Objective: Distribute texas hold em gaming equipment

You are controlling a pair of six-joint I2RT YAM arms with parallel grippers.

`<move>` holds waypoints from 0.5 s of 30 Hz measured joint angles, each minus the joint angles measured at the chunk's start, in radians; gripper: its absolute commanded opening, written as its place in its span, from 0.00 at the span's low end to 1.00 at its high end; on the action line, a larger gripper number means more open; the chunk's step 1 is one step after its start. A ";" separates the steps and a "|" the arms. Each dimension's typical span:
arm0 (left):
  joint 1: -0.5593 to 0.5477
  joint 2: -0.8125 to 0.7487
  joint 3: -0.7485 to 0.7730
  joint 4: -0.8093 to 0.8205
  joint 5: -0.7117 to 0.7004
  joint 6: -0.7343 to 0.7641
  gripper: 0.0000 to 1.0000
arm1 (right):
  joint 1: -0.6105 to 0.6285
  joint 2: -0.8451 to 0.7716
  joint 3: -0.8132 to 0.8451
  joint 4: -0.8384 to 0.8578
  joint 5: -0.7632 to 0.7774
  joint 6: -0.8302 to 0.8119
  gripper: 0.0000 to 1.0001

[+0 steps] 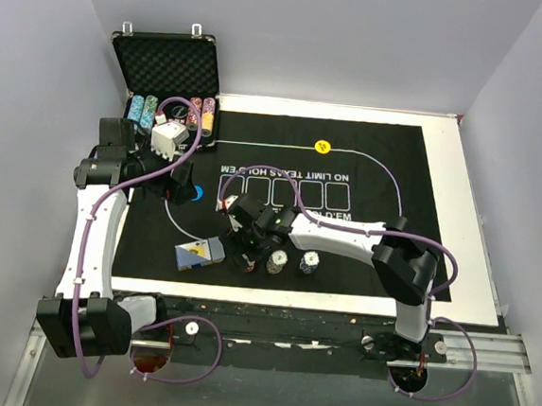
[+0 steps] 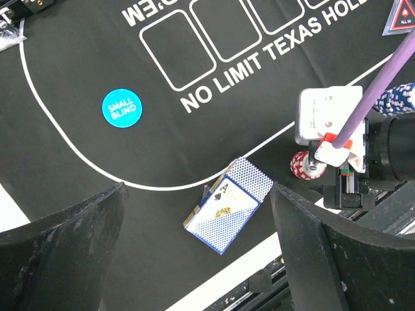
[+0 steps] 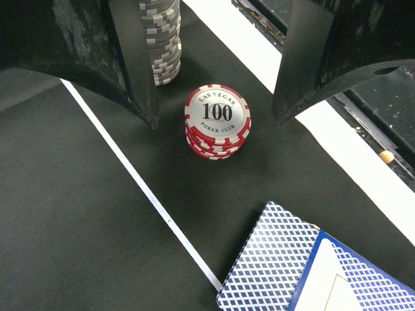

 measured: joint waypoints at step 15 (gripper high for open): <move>0.005 0.000 0.001 0.023 -0.001 -0.026 0.99 | 0.004 0.054 0.000 0.000 0.007 -0.004 0.60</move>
